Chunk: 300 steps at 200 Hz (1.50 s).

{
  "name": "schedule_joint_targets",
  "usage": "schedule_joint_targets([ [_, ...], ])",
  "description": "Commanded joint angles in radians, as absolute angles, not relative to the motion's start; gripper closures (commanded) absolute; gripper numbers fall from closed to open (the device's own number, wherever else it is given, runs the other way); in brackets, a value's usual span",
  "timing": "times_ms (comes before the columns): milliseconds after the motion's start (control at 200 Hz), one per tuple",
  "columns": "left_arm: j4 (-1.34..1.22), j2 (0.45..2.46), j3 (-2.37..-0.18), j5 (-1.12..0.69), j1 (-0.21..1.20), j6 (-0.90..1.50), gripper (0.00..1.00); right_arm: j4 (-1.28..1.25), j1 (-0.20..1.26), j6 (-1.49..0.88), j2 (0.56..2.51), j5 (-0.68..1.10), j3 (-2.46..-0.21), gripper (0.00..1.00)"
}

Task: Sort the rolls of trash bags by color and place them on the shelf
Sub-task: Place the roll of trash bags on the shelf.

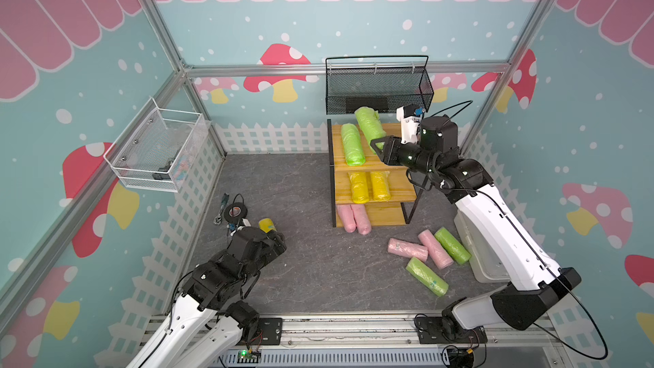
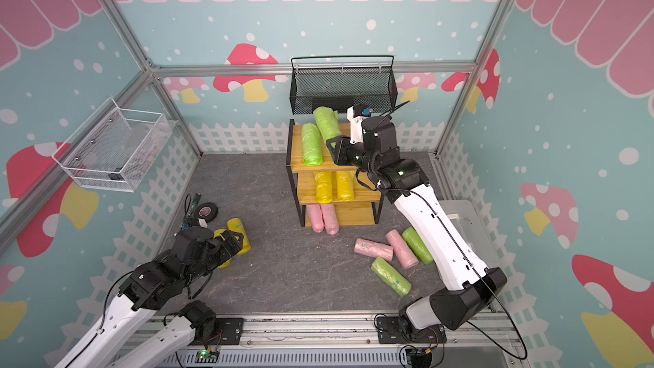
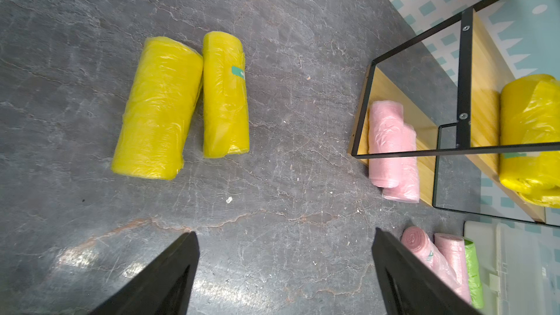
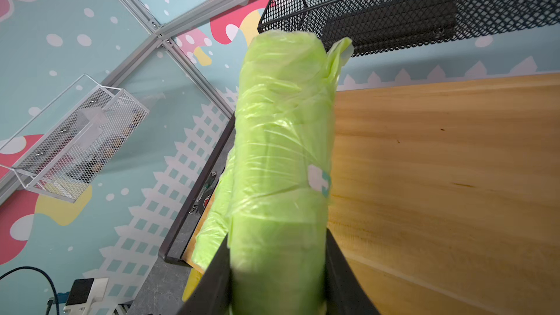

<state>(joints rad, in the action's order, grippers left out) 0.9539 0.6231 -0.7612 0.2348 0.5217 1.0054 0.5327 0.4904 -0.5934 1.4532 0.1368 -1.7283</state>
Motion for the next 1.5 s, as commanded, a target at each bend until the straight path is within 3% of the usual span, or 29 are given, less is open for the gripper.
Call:
schedule_joint_targets([
  [0,0.974,0.626,-0.750,0.216,0.509,0.969,0.09,0.505,0.482,-0.608,1.428,0.125,-1.720,0.94],
  [95,0.974,0.633,-0.752,0.212,0.501,0.959,0.10,0.518,0.481,-0.617,1.427,0.136,-1.722,0.89],
  [345,0.973,0.662,-0.749,0.200,0.471,0.949,0.27,0.526,0.482,-0.599,1.413,0.175,-1.706,0.53],
  [490,0.973,0.692,-0.753,0.172,0.433,0.915,0.26,0.527,0.482,-0.553,1.395,0.196,-1.714,0.42],
  [565,0.972,0.717,-0.756,0.153,0.415,0.900,0.20,0.529,0.482,-0.530,1.385,0.203,-1.719,0.38],
  [670,0.969,0.750,-0.763,0.135,0.368,0.875,0.06,0.533,0.482,-0.501,1.370,0.212,-1.722,0.35],
  [760,0.961,0.776,-0.768,0.132,0.346,0.850,0.02,0.543,0.482,-0.487,1.352,0.211,-1.720,0.34],
  [981,0.909,0.845,-0.780,0.054,0.254,0.763,0.03,0.532,0.482,-0.449,1.233,0.219,-1.647,0.32],
  [1496,0.754,1.220,-0.887,-0.011,0.135,0.610,0.11,0.494,0.482,-0.496,0.768,0.231,-1.028,0.30],
])
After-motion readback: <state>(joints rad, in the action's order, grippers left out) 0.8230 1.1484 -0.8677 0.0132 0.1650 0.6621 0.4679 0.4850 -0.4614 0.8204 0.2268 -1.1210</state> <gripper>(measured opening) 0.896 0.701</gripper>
